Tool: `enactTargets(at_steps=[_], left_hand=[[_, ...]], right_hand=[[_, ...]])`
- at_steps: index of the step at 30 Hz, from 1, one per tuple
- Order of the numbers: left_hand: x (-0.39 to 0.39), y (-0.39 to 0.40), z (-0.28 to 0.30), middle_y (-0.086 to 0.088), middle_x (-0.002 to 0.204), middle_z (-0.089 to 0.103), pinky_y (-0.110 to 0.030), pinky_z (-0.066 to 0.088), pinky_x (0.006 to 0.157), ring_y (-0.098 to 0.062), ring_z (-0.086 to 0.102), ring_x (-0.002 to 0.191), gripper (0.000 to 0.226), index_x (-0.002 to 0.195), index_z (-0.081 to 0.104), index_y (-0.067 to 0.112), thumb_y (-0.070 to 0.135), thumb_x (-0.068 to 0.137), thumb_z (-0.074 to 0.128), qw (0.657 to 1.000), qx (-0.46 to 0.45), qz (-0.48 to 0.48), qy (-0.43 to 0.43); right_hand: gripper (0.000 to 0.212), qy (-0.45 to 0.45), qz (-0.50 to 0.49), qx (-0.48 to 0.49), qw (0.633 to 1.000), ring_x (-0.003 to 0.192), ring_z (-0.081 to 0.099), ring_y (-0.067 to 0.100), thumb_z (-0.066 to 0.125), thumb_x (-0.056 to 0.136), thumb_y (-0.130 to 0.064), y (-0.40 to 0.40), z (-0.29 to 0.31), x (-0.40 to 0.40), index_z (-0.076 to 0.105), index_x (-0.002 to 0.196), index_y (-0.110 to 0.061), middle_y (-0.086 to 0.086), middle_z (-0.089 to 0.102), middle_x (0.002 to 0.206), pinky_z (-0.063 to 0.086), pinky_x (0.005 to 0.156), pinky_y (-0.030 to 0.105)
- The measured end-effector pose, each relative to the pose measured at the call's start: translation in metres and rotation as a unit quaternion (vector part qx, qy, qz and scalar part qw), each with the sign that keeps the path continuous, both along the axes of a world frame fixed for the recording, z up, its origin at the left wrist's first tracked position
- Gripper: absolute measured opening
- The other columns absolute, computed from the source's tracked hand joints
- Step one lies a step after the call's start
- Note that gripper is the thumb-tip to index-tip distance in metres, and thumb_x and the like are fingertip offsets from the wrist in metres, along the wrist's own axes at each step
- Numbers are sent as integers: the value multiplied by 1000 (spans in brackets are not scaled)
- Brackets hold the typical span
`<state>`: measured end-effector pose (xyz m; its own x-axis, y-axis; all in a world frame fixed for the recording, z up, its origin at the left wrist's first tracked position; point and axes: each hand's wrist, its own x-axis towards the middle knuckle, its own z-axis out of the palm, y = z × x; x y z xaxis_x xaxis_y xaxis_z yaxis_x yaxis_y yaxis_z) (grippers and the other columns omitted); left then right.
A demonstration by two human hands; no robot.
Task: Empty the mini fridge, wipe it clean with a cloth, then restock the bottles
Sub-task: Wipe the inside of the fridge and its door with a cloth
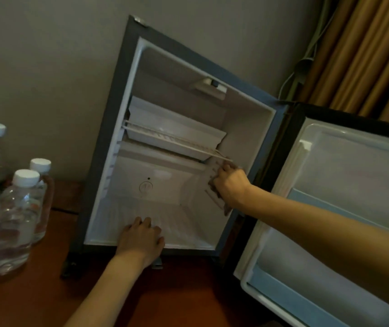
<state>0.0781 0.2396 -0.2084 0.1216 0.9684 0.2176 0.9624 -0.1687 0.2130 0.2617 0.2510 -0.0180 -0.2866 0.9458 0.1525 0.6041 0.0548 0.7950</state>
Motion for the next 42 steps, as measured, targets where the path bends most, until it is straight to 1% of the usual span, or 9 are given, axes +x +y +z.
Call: enactTargets(at_steps=[4, 8, 12, 17, 22, 28, 33, 38, 42], left_hand=[[-7, -11, 27, 0, 142, 45, -41, 44, 103, -24, 42, 130, 46, 143, 49, 31, 52, 103, 36, 999, -38, -3, -37], [-13, -34, 74, 0, 134, 53, -41, 52, 89, -22, 55, 118, 40, 134, 58, 29, 48, 100, 48, 987, 133, -31, -91], [0, -53, 146, 0, 116, 58, -35, 47, 69, -22, 55, 109, 35, 124, 64, 26, 44, 95, 53, 956, 288, -52, -19], [-3, -50, 202, -10, 135, 50, -45, 46, 96, -32, 45, 126, 51, 138, 55, 27, 50, 93, 50, 962, 268, 8, 57], [-32, -30, 218, -10, 151, 40, -48, 36, 111, -32, 35, 140, 54, 150, 41, 35, 53, 99, 45, 976, 197, 56, 68], [-45, -1, 204, -3, 141, 49, -49, 37, 112, -28, 43, 133, 51, 148, 39, 44, 57, 99, 41, 982, 178, 37, 51], [-47, 6, 198, -3, 140, 46, -47, 36, 112, -28, 39, 133, 56, 151, 34, 45, 53, 97, 46, 981, 182, 47, 54], [-47, 5, 193, -7, 137, 48, -45, 38, 107, -32, 41, 128, 58, 152, 35, 44, 52, 96, 49, 979, 187, 53, 62], [-46, 4, 193, -9, 134, 49, -46, 38, 105, -33, 42, 125, 56, 150, 39, 43, 52, 96, 49, 975, 204, 59, 59]], right_hand=[[30, 38, 42, -4, 998, 109, 59, 28, 59, 94, -39, -14, 16, 1, 67, 119, -23, 6, 64, 119, 46, 73, 35], [24, 137, 151, 42, 978, 107, 56, 27, 57, 96, -35, -42, 38, 10, 69, 111, -22, 4, 61, 115, 39, 65, 36], [27, 291, 215, 93, 928, 100, 55, 27, 49, 96, -35, -43, 59, 13, 69, 102, -17, 4, 57, 110, 43, 65, 38], [18, 492, 122, 58, 860, 80, 61, 27, 53, 93, -25, -17, 73, 1, 64, 93, -11, 11, 66, 97, 48, 64, 33], [49, 604, -1, -37, 796, 101, 62, 33, 49, 98, -46, 39, 70, -2, 62, 122, -5, 16, 62, 120, 50, 76, 33], [51, 555, 3, -74, 829, 102, 61, 31, 66, 83, -46, 98, 62, -6, 63, 127, -19, 12, 61, 125, 53, 91, 38], [60, 580, 17, -78, 810, 79, 64, 24, 49, 90, -63, 102, 70, -6, 75, 83, -9, 10, 72, 85, 55, 84, 32], [44, 541, 10, -58, 839, 95, 64, 30, 69, 87, -39, 87, 68, -1, 63, 116, -6, 14, 66, 115, 54, 77, 33], [38, 539, 8, -36, 841, 102, 59, 33, 51, 100, -33, 81, 66, -1, 56, 124, -5, 17, 58, 124, 49, 77, 34]])
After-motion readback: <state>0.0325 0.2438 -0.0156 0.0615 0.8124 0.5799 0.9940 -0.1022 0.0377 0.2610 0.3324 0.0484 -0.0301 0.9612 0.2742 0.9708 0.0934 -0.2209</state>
